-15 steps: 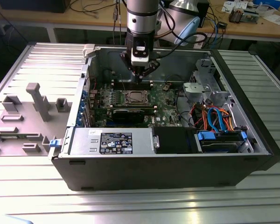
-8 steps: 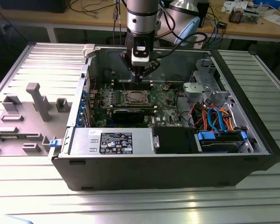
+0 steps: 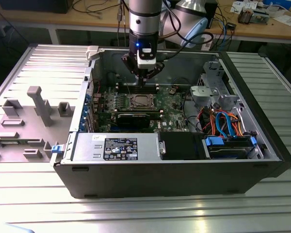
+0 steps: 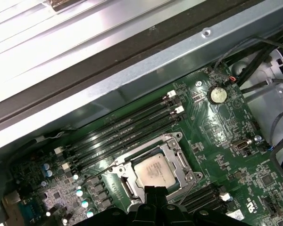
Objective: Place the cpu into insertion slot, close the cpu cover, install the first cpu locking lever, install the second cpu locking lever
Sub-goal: 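Install the first cpu locking lever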
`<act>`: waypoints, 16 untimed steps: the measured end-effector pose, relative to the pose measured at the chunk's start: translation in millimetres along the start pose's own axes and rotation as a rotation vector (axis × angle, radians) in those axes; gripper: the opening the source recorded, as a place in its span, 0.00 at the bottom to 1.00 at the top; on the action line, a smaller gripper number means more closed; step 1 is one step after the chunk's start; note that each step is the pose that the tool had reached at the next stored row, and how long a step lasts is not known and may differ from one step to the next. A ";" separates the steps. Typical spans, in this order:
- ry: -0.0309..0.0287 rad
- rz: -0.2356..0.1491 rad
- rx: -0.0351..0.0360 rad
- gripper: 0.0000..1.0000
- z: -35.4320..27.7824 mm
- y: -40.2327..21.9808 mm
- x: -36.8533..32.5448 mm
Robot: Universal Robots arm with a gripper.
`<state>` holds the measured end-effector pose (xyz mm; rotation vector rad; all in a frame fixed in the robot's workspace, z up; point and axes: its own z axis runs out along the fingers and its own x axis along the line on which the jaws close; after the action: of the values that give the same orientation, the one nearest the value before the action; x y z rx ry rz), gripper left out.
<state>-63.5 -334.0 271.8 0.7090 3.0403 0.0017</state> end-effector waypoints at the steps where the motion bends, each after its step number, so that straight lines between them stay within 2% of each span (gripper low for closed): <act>1: 0.0001 -0.011 0.0000 0.11 0.0 -0.2 0.3; 3: 0.0002 -0.034 -0.0005 0.11 0.0 -0.4 0.7; 16: 0.0002 -0.037 -0.0005 0.11 0.0 -0.5 0.8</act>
<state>-64.4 -334.0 271.8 0.6530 3.0528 0.0021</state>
